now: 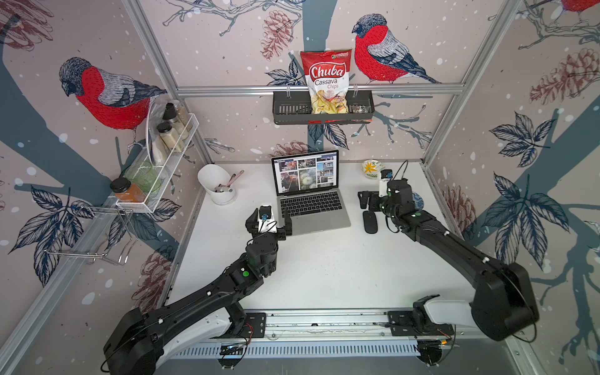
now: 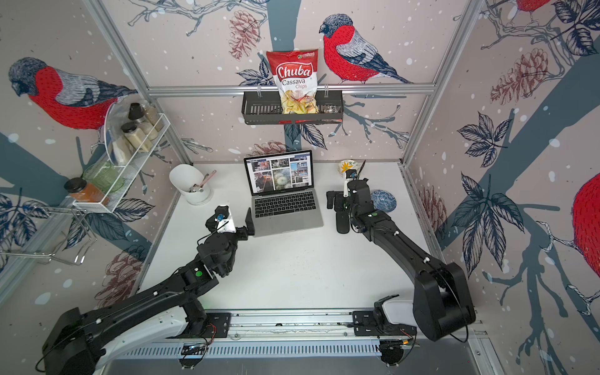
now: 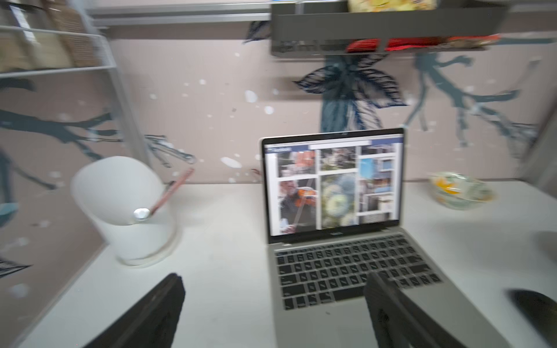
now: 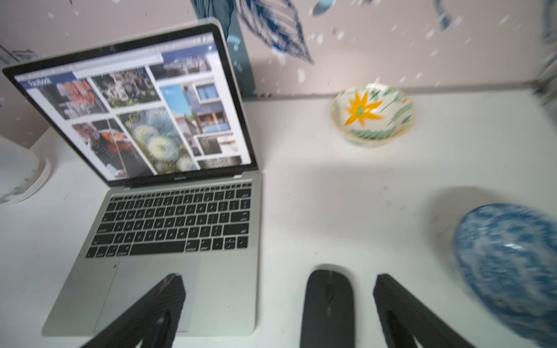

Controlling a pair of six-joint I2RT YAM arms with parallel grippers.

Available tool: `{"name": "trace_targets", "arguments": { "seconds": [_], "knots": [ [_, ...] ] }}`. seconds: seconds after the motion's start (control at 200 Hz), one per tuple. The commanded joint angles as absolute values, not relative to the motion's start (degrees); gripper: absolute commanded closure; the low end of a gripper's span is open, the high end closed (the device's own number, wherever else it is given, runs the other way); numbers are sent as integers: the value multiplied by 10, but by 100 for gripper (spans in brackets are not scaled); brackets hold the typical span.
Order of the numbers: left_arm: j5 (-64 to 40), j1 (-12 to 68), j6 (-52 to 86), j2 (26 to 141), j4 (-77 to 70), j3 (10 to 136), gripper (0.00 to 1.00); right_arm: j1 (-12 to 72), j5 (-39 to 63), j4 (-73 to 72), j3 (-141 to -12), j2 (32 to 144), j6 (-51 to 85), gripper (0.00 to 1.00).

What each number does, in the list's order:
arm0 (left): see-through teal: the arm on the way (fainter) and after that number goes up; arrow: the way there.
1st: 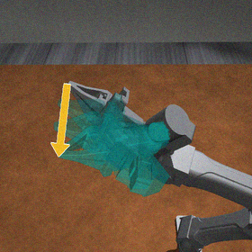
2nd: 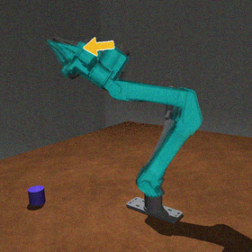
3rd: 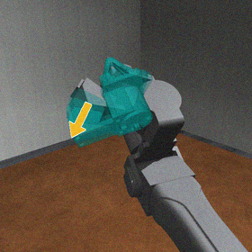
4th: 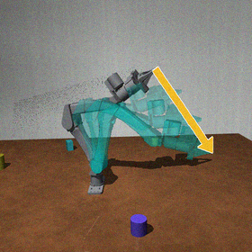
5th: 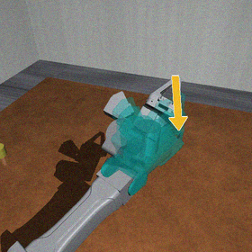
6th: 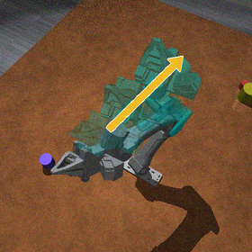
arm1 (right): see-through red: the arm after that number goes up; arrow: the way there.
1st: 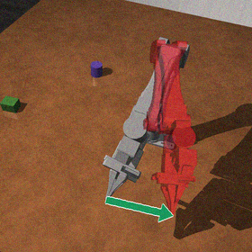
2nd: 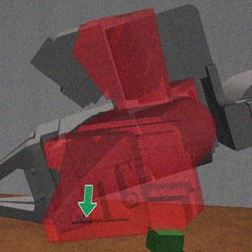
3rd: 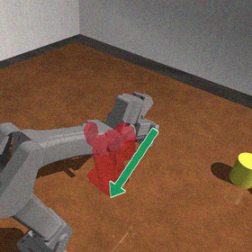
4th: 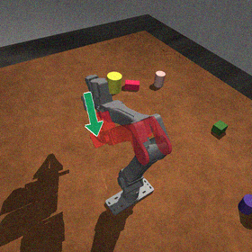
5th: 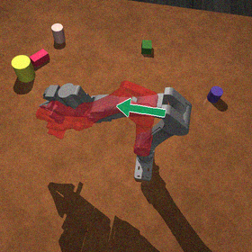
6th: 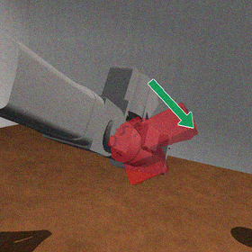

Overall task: Remove the wireless mouse receiver from the laptop
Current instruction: Reset both arms

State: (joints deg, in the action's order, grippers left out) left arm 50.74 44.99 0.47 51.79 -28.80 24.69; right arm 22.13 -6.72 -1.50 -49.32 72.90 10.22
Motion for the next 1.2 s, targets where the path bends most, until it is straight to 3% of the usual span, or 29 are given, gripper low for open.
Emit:
{"name": "trace_targets", "arguments": {
  "seconds": [0.0, 0.145, 0.26, 0.435, 0.615, 0.715, 0.795, 0.91, 1.196],
  "knots": [
    [561, 375, -65, 544, -410, 231, 3, 200, -186, -122, -415, 672, 40, 0],
    [446, 257, -52, 559, -522, 162, 2, 112, -176, -352, -233, 634, 33, 0],
    [418, 200, -79, 577, -656, 96, 2, 82, -156, -504, -140, 655, 15, 0],
    [298, 120, -61, 674, -732, 57, 2, 48, -120, -716, -62, 740, 17, 0],
    [212, 111, -66, 845, -884, 46, 1, -25, -87, -869, -51, 873, 91, 0],
    [192, 94, -50, 901, -973, 24, 1, -13, -77, -697, -121, 850, 71, 0],
    [123, 81, -65, 920, -966, 41, 2, 2, -98, -768, -106, 876, 56, 0],
    [104, 60, -37, 882, -811, 93, 3, 2, -96, -704, -124, 858, 57, 0],
    [105, 53, -30, 891, -816, 98, 1, 11, -107, -707, -125, 861, 49, 0]
  ]
}}
